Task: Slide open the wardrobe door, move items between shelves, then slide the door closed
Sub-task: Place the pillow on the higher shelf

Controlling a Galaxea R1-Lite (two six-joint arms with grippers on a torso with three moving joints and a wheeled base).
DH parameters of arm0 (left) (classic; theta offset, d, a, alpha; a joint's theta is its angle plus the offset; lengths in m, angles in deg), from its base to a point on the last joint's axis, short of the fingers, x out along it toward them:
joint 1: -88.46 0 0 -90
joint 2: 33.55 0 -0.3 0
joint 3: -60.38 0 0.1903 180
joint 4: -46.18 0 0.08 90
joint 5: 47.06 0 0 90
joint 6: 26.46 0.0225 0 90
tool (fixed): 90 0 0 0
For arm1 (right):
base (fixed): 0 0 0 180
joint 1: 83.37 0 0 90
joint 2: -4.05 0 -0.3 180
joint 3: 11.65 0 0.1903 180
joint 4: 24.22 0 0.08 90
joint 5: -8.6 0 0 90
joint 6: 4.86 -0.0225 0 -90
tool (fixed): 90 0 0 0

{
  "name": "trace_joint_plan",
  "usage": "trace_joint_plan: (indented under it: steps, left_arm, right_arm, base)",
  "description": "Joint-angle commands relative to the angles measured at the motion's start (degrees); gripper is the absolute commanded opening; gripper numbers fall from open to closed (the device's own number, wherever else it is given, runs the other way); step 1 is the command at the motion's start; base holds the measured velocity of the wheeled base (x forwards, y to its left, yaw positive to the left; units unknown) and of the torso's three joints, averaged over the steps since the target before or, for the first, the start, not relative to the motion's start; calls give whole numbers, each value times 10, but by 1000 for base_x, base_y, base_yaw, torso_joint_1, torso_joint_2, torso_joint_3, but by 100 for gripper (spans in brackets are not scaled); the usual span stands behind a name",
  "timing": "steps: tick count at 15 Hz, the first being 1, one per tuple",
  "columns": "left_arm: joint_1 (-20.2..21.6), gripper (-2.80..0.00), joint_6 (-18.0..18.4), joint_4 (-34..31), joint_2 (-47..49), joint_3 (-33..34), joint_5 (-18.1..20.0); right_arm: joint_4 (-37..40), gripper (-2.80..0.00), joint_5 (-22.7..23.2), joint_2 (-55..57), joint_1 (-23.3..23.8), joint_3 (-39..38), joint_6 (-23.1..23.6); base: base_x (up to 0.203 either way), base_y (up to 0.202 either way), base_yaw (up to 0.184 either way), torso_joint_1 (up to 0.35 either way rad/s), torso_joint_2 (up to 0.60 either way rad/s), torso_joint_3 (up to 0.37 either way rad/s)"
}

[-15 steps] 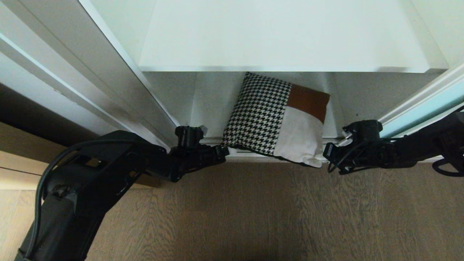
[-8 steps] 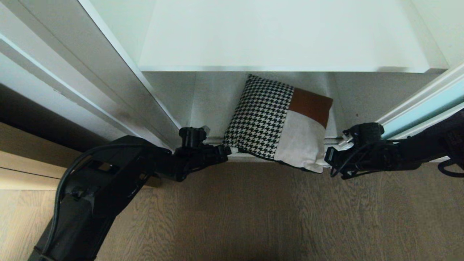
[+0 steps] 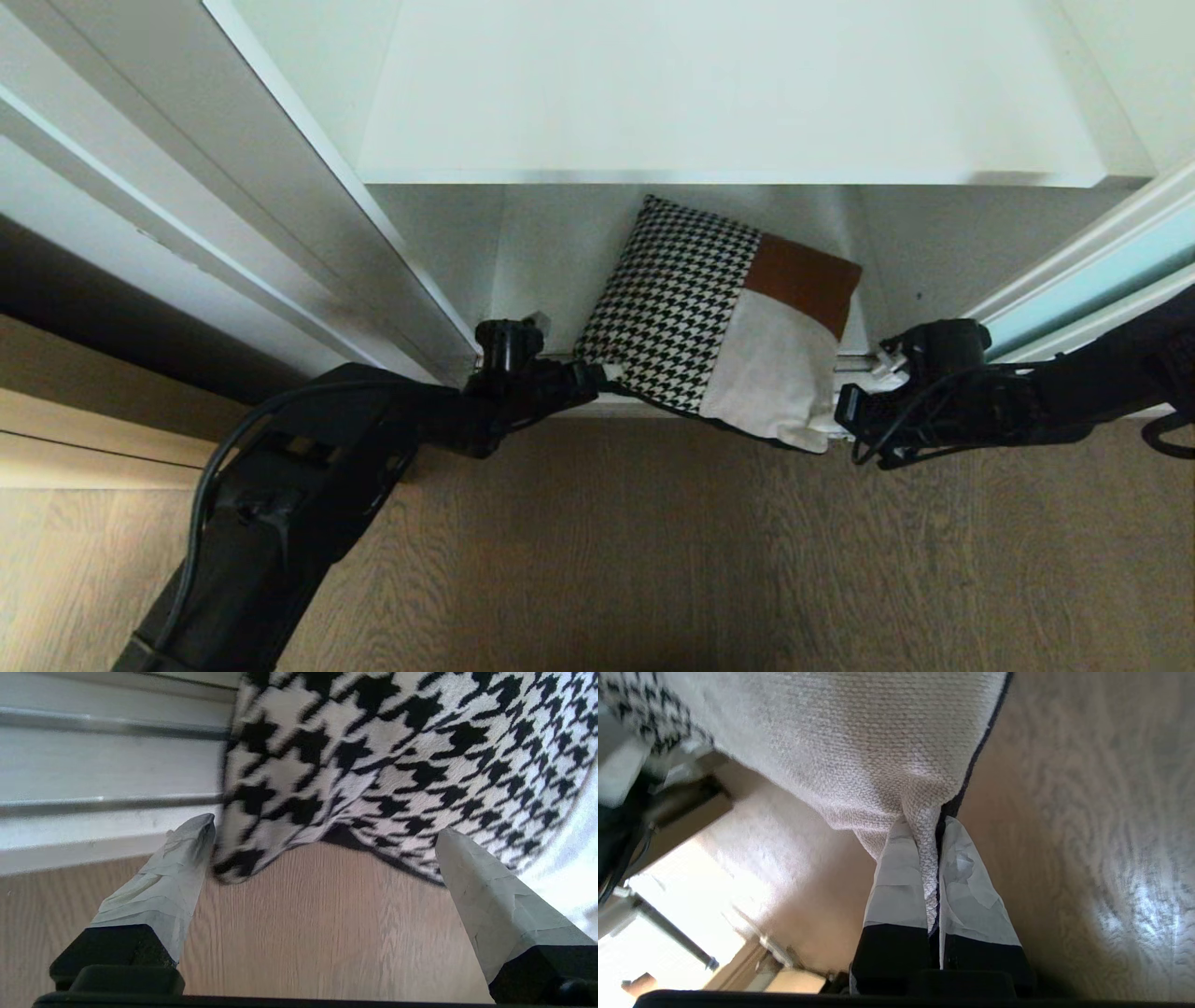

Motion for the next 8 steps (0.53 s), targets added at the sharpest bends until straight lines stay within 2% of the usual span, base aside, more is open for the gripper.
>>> trace_joint_plan:
  steps: [1, 8]
  left_arm:
    - [-3, 0, -1, 0, 16, -10, -1]
    - [-9, 0, 4, 9, 14, -14, -8]
  right_arm:
    - [-1, -280, 6, -1, 1, -3, 0]
    - [-1, -280, 24, -12, 1, -22, 3]
  base:
    - [0, 0, 0, 0, 0, 0]
    - [0, 0, 0, 0, 0, 0]
